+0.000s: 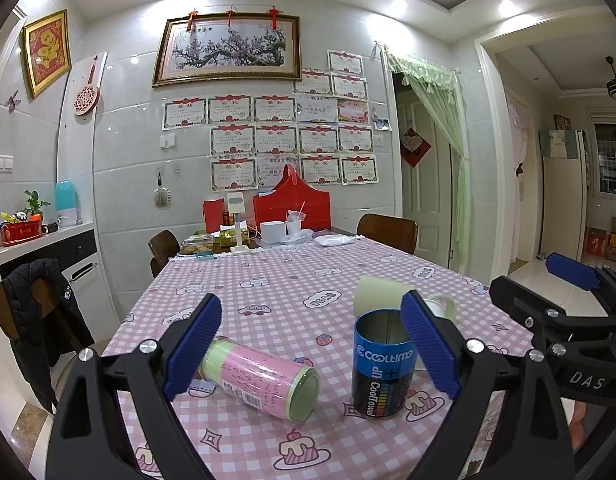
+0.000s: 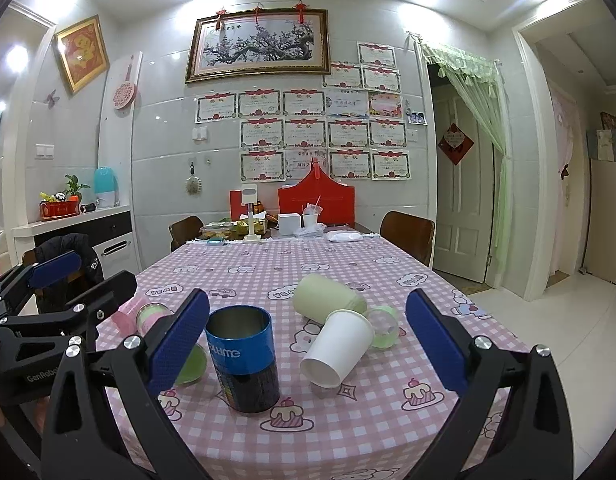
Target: Flip cup upside down
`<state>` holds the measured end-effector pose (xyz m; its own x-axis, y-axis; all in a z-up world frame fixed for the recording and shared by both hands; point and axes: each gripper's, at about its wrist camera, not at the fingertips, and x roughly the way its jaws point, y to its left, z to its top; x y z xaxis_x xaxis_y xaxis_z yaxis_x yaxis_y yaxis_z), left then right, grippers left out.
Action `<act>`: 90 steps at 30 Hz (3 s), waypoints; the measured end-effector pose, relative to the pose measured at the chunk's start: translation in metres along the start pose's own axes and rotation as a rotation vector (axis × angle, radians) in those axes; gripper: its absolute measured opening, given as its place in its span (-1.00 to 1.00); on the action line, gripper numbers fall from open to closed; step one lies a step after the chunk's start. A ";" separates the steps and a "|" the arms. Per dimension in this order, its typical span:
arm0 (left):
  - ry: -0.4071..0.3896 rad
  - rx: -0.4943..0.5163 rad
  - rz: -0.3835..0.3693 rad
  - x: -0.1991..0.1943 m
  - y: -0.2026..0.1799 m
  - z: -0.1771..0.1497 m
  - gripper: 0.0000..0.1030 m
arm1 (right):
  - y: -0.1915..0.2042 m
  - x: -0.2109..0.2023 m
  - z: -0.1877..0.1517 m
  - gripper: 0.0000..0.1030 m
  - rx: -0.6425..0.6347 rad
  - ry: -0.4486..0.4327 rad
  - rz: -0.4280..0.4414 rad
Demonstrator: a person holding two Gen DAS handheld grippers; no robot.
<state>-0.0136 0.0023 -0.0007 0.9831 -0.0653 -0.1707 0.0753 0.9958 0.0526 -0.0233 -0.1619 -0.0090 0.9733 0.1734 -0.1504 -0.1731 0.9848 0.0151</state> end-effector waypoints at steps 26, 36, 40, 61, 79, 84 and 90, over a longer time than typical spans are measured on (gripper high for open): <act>-0.006 0.002 0.013 -0.002 0.003 0.000 0.74 | 0.001 0.003 -0.001 0.85 -0.004 0.007 0.002; -0.011 0.005 0.018 -0.004 0.006 0.001 0.74 | 0.001 0.003 -0.001 0.85 -0.002 0.006 0.003; -0.011 0.005 0.019 -0.004 0.005 0.001 0.74 | 0.001 0.004 -0.001 0.85 -0.001 0.009 0.004; -0.004 0.007 0.024 -0.004 0.006 -0.001 0.74 | 0.001 0.003 -0.003 0.85 -0.002 0.015 0.009; 0.000 0.010 0.031 0.001 0.008 -0.004 0.74 | 0.002 0.004 -0.004 0.85 -0.003 0.017 0.008; 0.006 0.012 0.036 0.003 0.008 -0.006 0.74 | 0.001 0.006 -0.004 0.85 -0.004 0.028 0.009; 0.010 0.012 0.044 0.007 0.008 -0.007 0.74 | 0.001 0.008 -0.004 0.85 -0.009 0.030 0.008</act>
<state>-0.0074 0.0107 -0.0081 0.9839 -0.0208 -0.1776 0.0341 0.9968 0.0718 -0.0165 -0.1596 -0.0136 0.9671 0.1803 -0.1795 -0.1819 0.9833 0.0076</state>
